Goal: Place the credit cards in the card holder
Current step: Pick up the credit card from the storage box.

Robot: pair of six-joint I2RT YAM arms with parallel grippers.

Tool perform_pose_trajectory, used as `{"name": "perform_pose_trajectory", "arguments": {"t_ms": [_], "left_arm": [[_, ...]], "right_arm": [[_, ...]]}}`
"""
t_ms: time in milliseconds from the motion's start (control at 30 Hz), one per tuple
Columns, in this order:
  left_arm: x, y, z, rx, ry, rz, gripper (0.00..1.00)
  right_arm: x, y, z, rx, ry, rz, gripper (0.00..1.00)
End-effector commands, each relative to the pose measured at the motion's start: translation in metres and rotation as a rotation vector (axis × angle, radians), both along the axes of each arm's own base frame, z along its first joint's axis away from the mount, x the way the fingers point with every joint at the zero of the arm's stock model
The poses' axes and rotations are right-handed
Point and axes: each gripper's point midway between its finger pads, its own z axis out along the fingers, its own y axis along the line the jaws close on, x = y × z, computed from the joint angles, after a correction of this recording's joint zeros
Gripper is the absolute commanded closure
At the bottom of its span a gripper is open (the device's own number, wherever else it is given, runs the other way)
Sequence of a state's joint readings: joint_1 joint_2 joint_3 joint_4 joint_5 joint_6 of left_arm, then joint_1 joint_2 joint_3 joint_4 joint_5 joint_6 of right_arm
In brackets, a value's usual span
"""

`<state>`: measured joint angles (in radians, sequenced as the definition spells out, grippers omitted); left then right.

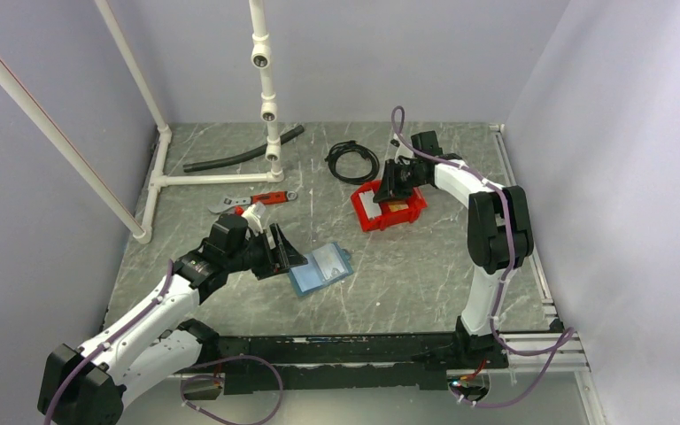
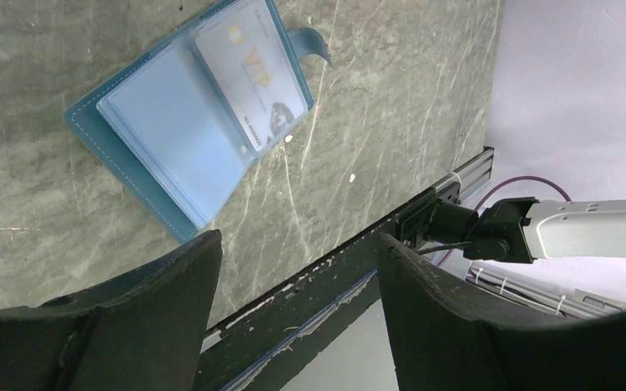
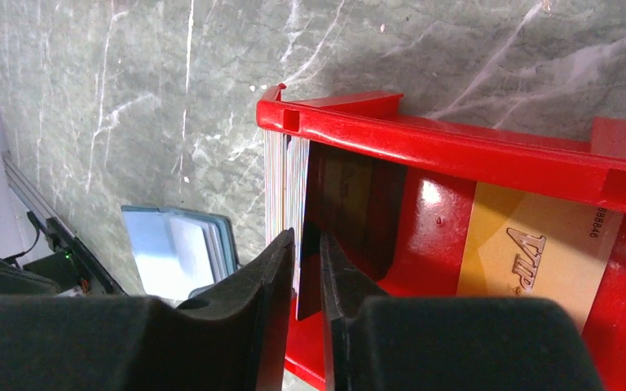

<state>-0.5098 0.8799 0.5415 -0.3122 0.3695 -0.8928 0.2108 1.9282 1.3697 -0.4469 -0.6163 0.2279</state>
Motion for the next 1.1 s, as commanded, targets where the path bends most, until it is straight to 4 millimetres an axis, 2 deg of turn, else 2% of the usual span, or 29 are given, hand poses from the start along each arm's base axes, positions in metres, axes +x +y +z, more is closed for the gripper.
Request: {"name": "perform_pose_trajectory", "arguments": {"t_ms": [0, 267, 433, 567, 633, 733, 833, 933, 1067], "left_arm": [[0.003, -0.002, 0.006, -0.014, -0.036, -0.017, 0.26], [0.003, -0.001, 0.000, -0.004, -0.021, -0.012, 0.25], [0.003, 0.001, -0.005, 0.004, -0.004, 0.002, 0.25], [0.005, 0.002, -0.010, 0.018, 0.012, 0.014, 0.25], [0.008, 0.004, -0.016, 0.037, 0.025, 0.030, 0.26], [0.009, 0.005, -0.030, 0.059, 0.058, 0.039, 0.27], [0.011, 0.003, -0.041, 0.062, 0.096, 0.036, 0.30], [0.015, -0.003, -0.043, 0.050, 0.113, 0.022, 0.34], [0.020, -0.004, -0.052, 0.091, 0.146, 0.020, 0.36]], "right_arm": [[0.007, 0.003, 0.027, 0.038, -0.086, 0.011, 0.82], [0.016, -0.013, 0.042, -0.027, -0.160, -0.044, 1.00], [0.023, -0.034, 0.063, -0.139, -0.272, -0.118, 1.00], [0.019, -0.037, 0.080, -0.198, -0.337, -0.140, 1.00], [0.012, -0.038, 0.096, -0.232, -0.384, -0.157, 1.00], [-0.006, -0.027, 0.117, -0.204, -0.429, -0.144, 1.00], [-0.033, -0.002, 0.122, -0.070, -0.385, -0.069, 1.00], [-0.069, 0.032, 0.113, 0.094, -0.280, 0.056, 1.00], [-0.109, 0.071, 0.088, 0.236, -0.138, 0.191, 1.00]]}}
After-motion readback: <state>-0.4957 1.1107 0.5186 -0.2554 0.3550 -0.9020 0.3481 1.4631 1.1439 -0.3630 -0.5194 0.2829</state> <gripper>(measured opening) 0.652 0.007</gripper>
